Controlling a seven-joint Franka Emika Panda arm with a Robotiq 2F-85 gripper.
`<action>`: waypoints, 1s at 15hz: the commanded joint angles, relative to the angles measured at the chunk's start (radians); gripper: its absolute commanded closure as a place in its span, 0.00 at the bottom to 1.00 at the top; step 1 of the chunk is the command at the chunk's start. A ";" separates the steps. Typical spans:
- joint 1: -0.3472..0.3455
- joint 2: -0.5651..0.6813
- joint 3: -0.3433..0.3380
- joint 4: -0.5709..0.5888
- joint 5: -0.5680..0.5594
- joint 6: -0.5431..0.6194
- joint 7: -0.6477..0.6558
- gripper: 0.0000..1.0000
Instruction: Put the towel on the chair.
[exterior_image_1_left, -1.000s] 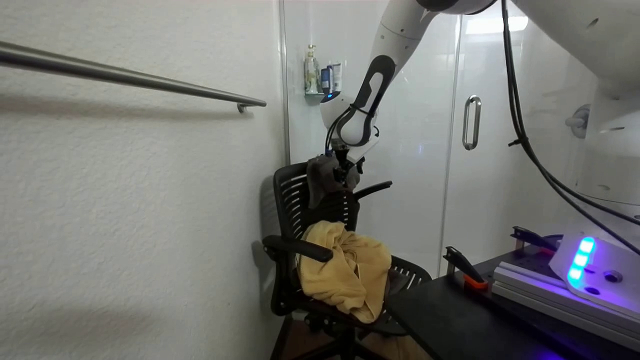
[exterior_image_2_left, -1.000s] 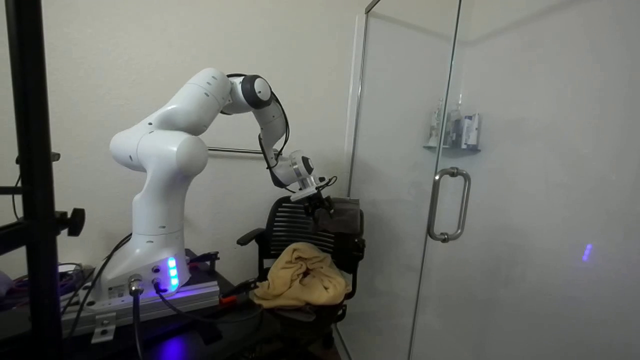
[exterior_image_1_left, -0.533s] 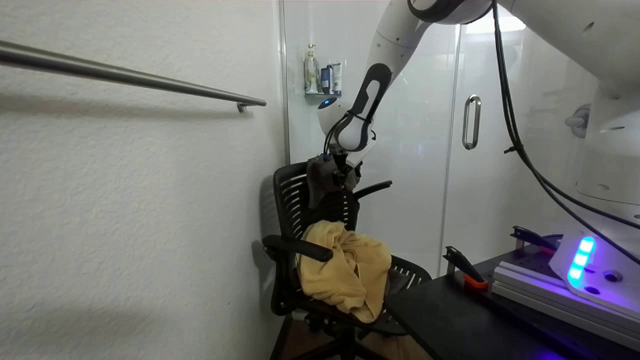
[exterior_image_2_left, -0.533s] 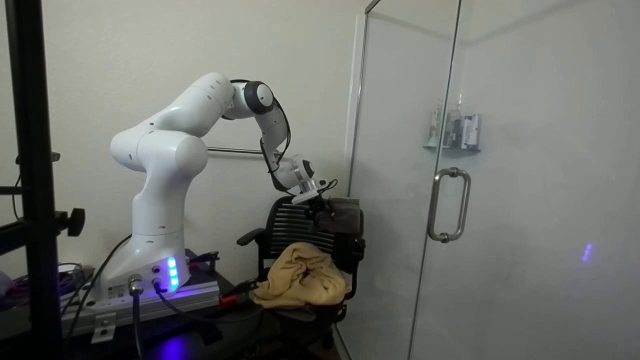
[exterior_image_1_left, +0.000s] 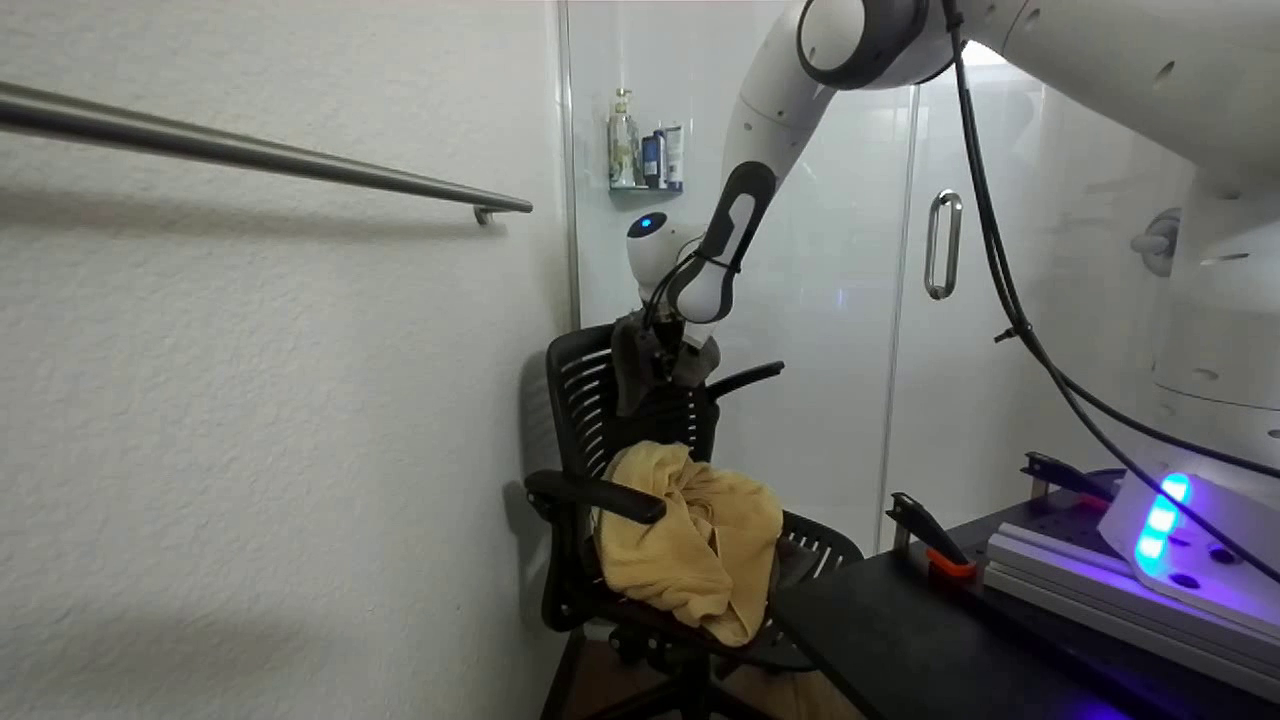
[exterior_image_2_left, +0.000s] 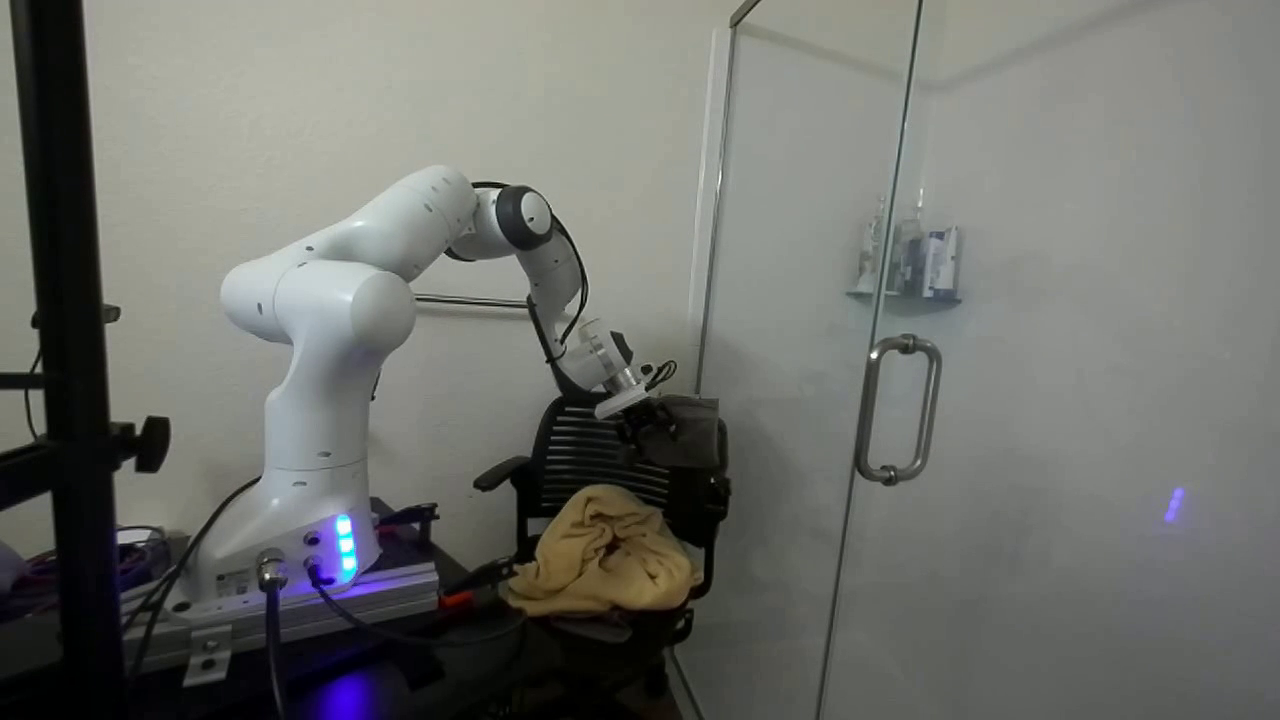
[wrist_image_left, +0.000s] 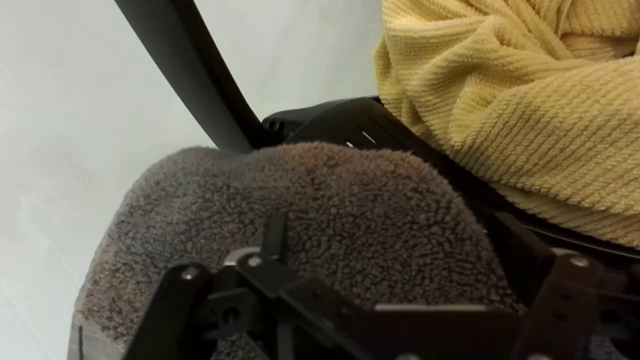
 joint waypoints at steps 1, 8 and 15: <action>-0.029 0.061 0.015 0.077 -0.007 0.062 -0.039 0.04; -0.037 0.109 0.012 0.127 0.019 0.092 -0.062 0.58; -0.043 0.103 0.019 0.118 0.044 0.085 -0.058 1.00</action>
